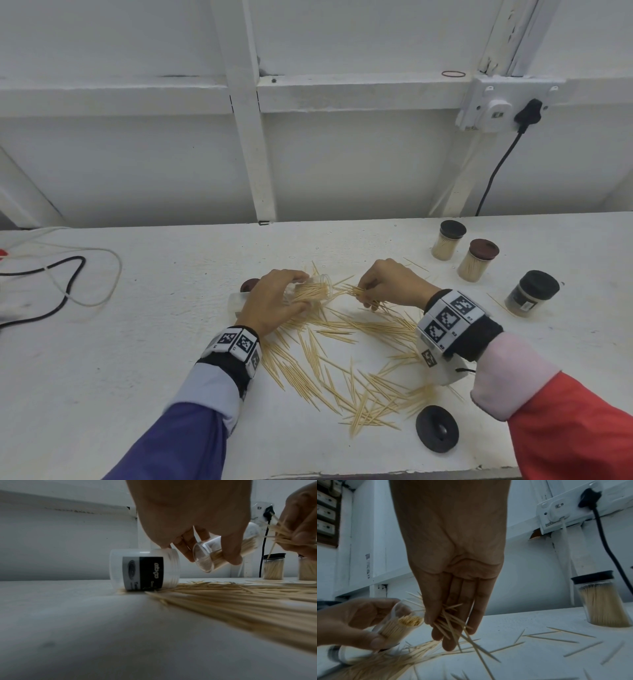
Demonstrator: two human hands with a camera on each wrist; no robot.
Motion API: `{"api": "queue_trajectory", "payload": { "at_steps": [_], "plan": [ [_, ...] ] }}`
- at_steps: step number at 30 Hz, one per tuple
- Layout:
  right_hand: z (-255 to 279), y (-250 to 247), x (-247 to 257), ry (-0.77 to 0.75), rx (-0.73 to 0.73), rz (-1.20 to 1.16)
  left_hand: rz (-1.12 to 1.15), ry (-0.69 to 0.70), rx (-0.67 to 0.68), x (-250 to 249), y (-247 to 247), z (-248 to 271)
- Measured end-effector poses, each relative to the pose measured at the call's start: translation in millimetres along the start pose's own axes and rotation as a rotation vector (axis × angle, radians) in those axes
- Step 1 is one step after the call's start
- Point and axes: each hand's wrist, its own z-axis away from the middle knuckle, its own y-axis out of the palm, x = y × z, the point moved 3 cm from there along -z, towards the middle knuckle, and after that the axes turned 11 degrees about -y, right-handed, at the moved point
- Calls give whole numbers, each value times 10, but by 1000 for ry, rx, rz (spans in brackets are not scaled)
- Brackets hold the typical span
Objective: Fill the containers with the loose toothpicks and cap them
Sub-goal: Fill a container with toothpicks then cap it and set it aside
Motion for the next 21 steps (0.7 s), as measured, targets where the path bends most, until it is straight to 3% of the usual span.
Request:
{"api": "queue_trajectory", "payload": {
  "at_steps": [14, 21],
  "plan": [
    [-143, 92, 359, -83, -48, 426, 21, 11, 94, -18, 11, 20],
    [-202, 133, 406, -89, -65, 485, 24, 17, 95, -19, 5, 23]
  ]
}}
